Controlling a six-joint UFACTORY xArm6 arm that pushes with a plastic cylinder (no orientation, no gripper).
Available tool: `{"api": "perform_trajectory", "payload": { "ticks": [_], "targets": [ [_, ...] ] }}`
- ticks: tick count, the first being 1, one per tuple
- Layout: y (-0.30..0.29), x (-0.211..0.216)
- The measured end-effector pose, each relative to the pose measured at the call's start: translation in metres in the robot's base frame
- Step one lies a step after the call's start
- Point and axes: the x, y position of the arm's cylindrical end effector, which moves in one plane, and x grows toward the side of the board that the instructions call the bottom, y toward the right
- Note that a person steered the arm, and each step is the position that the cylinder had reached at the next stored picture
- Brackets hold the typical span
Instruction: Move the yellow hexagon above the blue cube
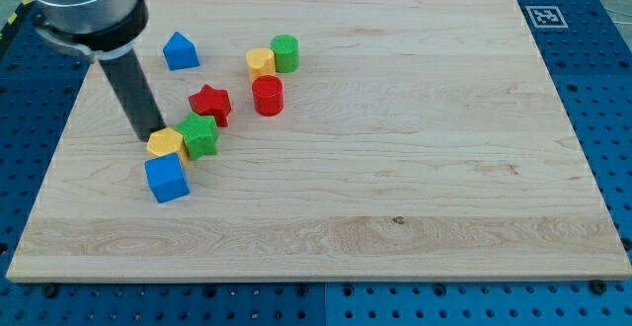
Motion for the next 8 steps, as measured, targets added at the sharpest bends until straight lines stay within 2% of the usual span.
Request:
{"api": "perform_trajectory", "payload": {
  "ticks": [2,7,8],
  "targets": [
    [-0.014,-0.003],
    [0.044,0.021],
    [0.021,-0.010]
  ]
}}
